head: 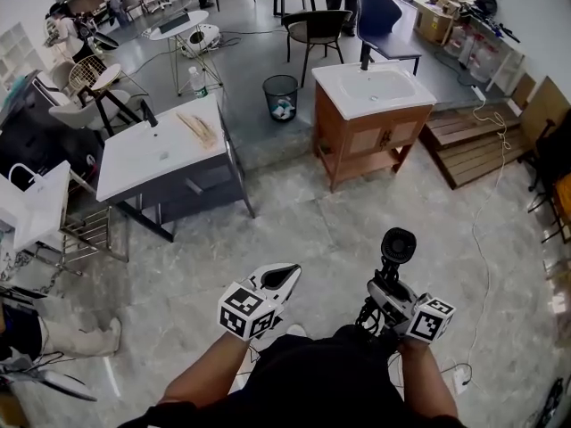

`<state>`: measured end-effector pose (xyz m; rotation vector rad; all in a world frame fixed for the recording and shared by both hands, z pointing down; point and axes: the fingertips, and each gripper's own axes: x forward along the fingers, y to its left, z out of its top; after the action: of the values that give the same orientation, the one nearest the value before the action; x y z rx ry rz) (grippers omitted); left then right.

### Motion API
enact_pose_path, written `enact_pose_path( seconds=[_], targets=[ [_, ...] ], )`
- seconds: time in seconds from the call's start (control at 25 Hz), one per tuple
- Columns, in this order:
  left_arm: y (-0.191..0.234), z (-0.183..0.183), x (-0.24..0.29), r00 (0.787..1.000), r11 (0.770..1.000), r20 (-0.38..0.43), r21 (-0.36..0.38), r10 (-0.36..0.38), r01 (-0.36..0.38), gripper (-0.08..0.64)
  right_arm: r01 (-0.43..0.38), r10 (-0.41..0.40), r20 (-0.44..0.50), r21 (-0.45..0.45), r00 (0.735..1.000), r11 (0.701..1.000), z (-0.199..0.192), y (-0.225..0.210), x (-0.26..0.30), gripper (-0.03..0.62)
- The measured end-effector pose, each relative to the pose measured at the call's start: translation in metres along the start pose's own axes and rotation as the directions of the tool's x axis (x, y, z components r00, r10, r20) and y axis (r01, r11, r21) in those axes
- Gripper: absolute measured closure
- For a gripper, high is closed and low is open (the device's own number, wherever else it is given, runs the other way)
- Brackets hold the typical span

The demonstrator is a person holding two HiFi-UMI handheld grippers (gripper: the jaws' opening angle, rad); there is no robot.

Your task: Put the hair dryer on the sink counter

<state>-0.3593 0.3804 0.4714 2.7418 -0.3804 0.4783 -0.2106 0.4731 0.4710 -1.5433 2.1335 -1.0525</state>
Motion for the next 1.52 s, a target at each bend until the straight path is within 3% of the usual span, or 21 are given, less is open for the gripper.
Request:
enact_pose_path(
  seconds=[0.28,0.56,0.88,1.2,1.52],
  targets=[
    [0.017,0.002,-0.001,1.0,1.0,0.002,-0.02,-0.015,0.015,0.56,0.025,-0.025,0.015,-0.001,1.0,1.0,0.007,0.005,0.01,0.385],
    [0.032,0.012,0.032,1.0,0.999,-0.009,-0.026,-0.023,0.022,0.56,0.029,-0.029,0.003,0.007,1.0,1.0,0.024,-0.025,0.028,0.385],
    [0.066,0.063,0.1,1.0,1.0,-0.01,0.012,0.002,-0.002,0.56,0.001,-0.001,0.014,0.011,1.0,1.0,0.095,-0.076,0.068,0.385],
    [0.09,0.126,0.185,0.999,0.999,0.03,0.011,0.036,-0.036,0.56,-0.037,0.036,-0.076,-0.003,0.996,0.999,0.163,-0.133,0.101,0.385],
    [0.09,0.145,0.258,1.0,1.0,0.007,0.028,0.009,-0.009,0.56,-0.034,0.03,-0.084,-0.056,0.996,0.998,0.202,-0.187,0.098,0.385]
  ],
)
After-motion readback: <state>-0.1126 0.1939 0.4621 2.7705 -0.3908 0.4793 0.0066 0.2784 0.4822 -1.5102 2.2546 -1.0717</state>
